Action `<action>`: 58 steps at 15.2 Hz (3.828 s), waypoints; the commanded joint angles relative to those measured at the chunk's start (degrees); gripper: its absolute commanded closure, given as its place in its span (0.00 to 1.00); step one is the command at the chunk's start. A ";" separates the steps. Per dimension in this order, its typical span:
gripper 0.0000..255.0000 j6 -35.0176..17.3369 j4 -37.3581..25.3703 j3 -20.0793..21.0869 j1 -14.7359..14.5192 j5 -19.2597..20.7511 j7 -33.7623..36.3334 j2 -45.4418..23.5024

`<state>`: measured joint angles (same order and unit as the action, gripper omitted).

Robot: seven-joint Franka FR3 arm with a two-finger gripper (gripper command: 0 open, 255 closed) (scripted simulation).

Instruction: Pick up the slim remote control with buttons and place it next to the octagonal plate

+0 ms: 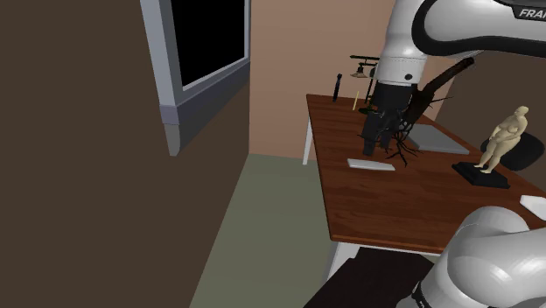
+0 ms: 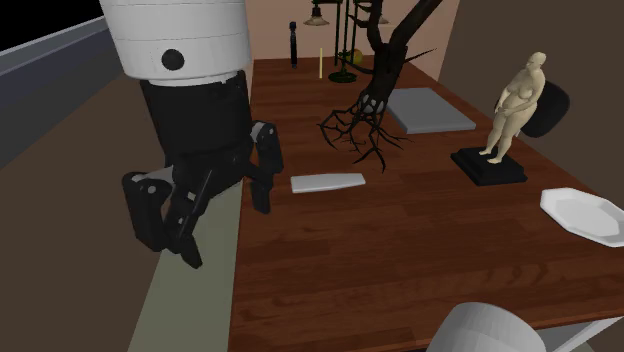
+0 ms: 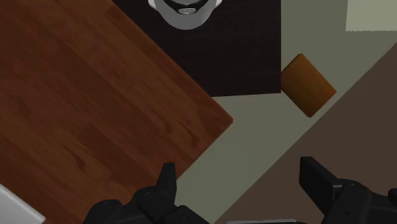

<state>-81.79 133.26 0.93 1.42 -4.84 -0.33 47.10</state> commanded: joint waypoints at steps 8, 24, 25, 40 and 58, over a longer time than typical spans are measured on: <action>0.00 -5.87 6.84 -9.35 0.65 8.34 -14.81 1.46; 0.00 -26.52 6.49 -33.71 -0.64 22.02 -47.89 -14.96; 0.00 -27.97 5.71 -35.34 -1.17 22.05 -50.08 -16.85; 0.00 -42.21 -16.14 -52.91 -5.92 -7.96 -96.42 -60.06; 1.00 -46.69 -15.20 -49.68 -2.68 -13.29 -100.51 -65.40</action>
<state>-128.47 118.06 -48.75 -1.25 -18.13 -100.84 -18.29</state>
